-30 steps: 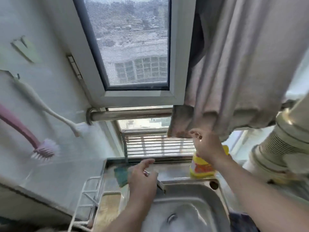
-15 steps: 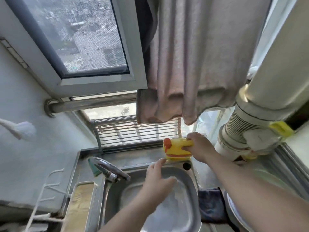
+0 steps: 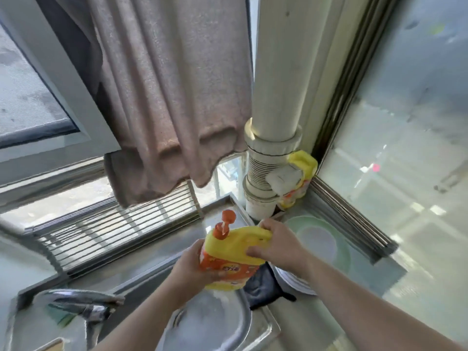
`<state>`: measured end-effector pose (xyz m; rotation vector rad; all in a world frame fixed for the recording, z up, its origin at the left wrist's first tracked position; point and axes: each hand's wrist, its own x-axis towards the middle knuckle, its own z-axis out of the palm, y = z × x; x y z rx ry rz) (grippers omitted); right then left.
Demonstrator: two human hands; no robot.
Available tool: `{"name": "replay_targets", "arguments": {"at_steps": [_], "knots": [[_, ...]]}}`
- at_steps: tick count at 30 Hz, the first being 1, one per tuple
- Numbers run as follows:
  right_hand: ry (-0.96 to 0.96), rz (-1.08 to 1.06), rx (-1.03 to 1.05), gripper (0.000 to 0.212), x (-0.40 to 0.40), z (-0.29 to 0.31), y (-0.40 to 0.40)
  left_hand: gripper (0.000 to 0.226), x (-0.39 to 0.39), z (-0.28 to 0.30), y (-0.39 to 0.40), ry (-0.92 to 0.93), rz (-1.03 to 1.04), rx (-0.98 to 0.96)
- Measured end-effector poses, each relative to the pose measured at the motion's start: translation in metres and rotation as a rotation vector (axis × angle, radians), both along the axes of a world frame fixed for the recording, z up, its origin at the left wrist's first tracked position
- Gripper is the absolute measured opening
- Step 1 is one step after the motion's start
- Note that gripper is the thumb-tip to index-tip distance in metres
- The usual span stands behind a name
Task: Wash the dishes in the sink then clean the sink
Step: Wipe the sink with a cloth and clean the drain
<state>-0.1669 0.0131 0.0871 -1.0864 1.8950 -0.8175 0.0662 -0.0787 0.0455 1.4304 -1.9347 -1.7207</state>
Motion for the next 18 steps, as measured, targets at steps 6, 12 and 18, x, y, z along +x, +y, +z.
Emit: {"name": "replay_targets", "arguments": {"at_steps": [6,12,18], "knots": [[0.073,-0.173,-0.065,0.053,-0.038,0.032,0.077,0.079,-0.065,0.017,0.008,0.173,-0.144,-0.089],[0.302,-0.443,-0.132,0.048,-0.133,0.083,0.117,0.057,-0.181,0.062,0.035,0.198,-0.17,-0.369],[0.387,-0.449,-0.111,0.051,-0.22,0.064,0.09,0.059,-0.285,0.064,0.043,0.298,-0.248,-0.253]]}}
